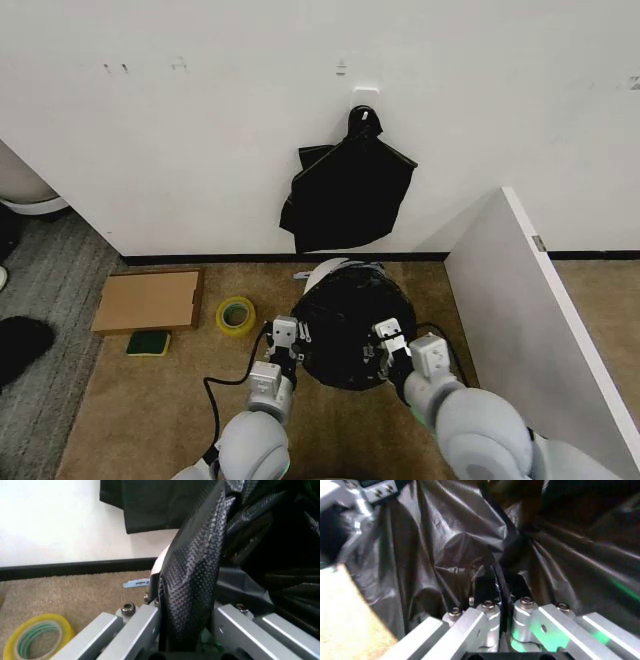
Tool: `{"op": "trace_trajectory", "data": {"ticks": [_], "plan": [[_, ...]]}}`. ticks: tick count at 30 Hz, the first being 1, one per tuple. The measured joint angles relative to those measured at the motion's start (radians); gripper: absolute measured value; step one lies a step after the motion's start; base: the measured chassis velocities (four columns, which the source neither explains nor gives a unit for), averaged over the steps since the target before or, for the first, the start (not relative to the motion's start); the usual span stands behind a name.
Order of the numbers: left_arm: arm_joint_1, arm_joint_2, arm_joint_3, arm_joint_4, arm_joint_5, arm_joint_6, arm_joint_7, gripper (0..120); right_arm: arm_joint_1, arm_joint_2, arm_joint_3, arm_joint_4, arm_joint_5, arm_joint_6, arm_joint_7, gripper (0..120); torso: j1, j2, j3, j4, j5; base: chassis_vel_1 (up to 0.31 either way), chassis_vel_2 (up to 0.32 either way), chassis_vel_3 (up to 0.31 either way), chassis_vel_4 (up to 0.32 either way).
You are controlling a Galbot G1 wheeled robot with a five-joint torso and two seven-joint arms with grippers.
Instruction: Place the garbage bag over the trash bin.
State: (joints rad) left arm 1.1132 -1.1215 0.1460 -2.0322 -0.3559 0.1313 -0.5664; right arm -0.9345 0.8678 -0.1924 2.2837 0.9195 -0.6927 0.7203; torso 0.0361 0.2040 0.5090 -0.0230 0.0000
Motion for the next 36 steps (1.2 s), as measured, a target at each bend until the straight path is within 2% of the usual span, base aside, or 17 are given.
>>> {"op": "trace_trajectory", "data": {"ticks": [5, 10, 18, 36], "plan": [[0.010, -0.005, 0.002, -0.005, 0.000, 0.005, -0.007, 0, 0.025, 0.054, -0.060, -0.083, -0.164, 0.016, -0.021, 0, 0.000, 0.000, 0.000, 0.0000, -0.0001, 0.000, 0.000, 0.000, 0.000], [0.027, -0.003, -0.002, -0.022, 0.000, 0.007, -0.007, 0, 0.060, 0.098, -0.101, -0.158, -0.248, 0.034, -0.034, 0, 0.000, 0.000, 0.000, 0.0000, -0.0001, 0.000, 0.000, 0.000, 0.000], [0.045, 0.003, -0.011, -0.043, -0.001, 0.006, 0.000, 0, 0.125, 0.149, -0.148, -0.249, -0.296, 0.037, -0.038, 0, 0.000, 0.000, 0.000, 0.0000, -0.0002, 0.000, 0.000, 0.000, 0.000], [0.101, 0.016, -0.014, -0.076, 0.020, -0.014, 0.017, 0, 0.173, 0.187, -0.193, -0.351, -0.313, 0.021, -0.031, 0, 0.000, 0.000, 0.000, 0.0000, -0.0001, 0.000, 0.000, 0.000, 0.000]]}}
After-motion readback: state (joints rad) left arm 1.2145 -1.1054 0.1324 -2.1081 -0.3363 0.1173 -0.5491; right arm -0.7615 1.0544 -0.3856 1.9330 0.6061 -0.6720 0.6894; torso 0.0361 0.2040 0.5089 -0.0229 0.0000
